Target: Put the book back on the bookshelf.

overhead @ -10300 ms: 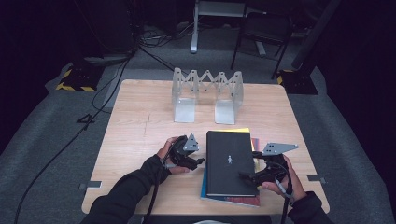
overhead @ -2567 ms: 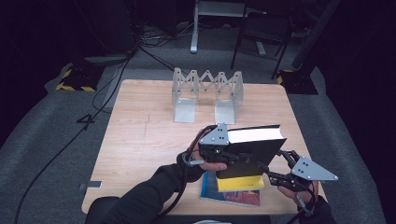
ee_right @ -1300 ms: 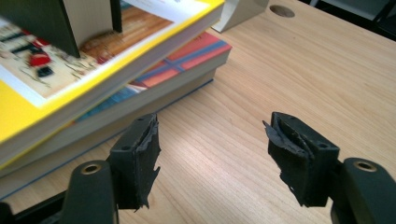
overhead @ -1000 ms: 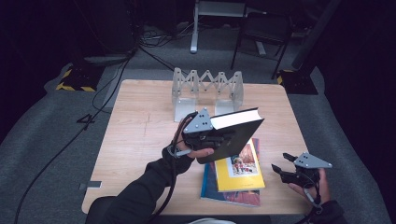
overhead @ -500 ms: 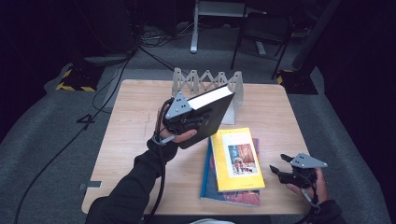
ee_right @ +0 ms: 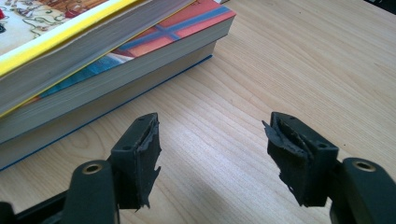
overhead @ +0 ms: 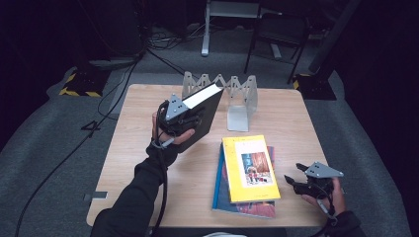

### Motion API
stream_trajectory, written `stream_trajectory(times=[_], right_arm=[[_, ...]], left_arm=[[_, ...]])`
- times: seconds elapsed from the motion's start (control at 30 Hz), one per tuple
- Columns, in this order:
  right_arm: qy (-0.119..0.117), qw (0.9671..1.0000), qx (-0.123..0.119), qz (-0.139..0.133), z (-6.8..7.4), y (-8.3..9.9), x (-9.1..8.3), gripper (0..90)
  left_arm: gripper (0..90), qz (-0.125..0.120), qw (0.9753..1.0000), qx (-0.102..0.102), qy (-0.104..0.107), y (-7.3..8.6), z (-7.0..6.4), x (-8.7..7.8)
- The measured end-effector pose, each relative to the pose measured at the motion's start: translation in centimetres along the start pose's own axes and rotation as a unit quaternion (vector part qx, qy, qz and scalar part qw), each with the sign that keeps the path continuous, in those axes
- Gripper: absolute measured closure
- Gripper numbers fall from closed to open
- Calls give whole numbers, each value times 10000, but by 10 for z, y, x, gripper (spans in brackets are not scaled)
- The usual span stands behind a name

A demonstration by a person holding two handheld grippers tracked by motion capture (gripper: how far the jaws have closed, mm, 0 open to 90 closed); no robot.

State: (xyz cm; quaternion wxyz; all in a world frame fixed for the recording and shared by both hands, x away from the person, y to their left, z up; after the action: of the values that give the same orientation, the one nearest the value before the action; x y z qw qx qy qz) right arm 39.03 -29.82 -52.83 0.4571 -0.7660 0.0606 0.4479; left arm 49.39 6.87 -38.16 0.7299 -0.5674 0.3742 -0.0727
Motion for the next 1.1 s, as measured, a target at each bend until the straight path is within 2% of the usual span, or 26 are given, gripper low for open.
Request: stream_trajectory(times=[0.1,0.17,0.3,0.37,0.43,0.6,0.67,0.7,0.73,0.8,0.97,1.0,1.1], right_arm=[[-1,10000,-6,-2,0,0,0,346],[10,10000,-12,3,0,0,0,345],[18,10000,-3,1,1,-1,1,344],[19,10000,-1,3,1,-1,1,344],[20,10000,-9,27,1,-1,2,344],[-26,10000,-53,75,2,1,2,344],[-34,10000,-51,76,2,1,3,342],[-34,10000,-51,76,2,1,3,342],[-29,10000,-52,72,2,1,3,342],[-27,10000,-46,69,2,1,3,342],[-12,9999,-64,100,3,1,4,341],[-5,9999,-67,99,3,1,4,341],[-11,9999,-87,101,4,1,3,341]], left_arm=[[519,12,9999,-82,-99,2,5,1],[519,69,9994,-138,-312,5,11,5],[519,154,9987,-101,-472,7,14,12],[519,169,9985,-166,-488,8,16,18],[520,188,9978,-219,-592,8,18,24],[519,151,9951,-545,-808,8,30,36],[519,166,9935,-589,-960,8,35,39],[519,166,9935,-589,-960,8,35,39],[519,169,9921,-625,-1073,9,38,43],[519,177,9915,-670,-1103,10,40,45],[518,64,9885,-1008,-1128,16,48,53],[518,74,9878,-1043,-1157,17,49,53],[517,24,9878,-1032,-1162,19,49,53]])
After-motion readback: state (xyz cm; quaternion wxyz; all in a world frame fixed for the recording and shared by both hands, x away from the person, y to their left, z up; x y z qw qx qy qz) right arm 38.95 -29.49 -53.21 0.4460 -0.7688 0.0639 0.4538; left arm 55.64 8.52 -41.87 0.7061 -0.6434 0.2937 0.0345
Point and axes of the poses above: each handheld gripper's, and its own axes: x roughly forward along the jaws, y roughly out of its underside, z roughly to its left, the point moved 9 cm from there along x, roughly forward along the jaws, and after that the axes turned 11 degrees about z, right-handed, at the moved point
